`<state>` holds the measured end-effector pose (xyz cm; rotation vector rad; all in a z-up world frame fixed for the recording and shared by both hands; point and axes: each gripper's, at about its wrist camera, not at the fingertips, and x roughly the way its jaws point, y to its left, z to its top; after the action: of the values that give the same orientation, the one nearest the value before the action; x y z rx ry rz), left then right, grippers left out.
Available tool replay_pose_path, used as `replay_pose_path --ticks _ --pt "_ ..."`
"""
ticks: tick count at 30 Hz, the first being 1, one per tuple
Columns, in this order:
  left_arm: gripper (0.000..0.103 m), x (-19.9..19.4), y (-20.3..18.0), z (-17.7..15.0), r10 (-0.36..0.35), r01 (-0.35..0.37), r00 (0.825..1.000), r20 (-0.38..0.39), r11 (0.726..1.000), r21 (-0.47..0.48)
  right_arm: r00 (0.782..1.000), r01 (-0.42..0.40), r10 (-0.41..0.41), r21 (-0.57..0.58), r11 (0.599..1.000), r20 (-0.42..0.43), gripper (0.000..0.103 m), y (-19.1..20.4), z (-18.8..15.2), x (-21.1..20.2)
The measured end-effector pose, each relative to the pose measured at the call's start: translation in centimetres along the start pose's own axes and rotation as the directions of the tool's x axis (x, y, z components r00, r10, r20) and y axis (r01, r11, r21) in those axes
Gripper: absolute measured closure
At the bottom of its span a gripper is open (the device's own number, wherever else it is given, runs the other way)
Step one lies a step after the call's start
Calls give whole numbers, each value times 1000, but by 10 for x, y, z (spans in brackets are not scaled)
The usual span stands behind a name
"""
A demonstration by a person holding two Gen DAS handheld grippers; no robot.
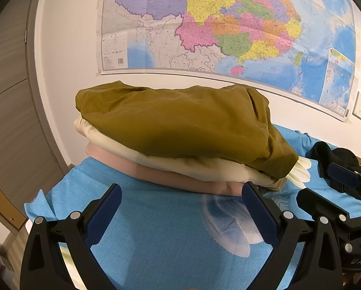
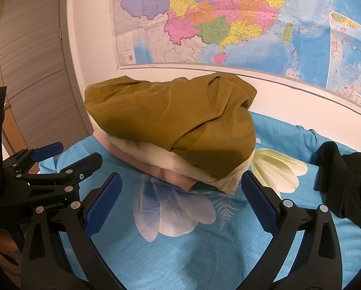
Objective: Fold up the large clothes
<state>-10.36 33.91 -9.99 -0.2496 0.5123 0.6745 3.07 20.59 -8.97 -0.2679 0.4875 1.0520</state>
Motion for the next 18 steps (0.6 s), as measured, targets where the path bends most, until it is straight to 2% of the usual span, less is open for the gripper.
replay_pose_path --ticks 18 --pt "7 2 1 0 -3 3 1000 0 1000 5 1000 1 -1 -3 1000 -3 6 2 -1 0"
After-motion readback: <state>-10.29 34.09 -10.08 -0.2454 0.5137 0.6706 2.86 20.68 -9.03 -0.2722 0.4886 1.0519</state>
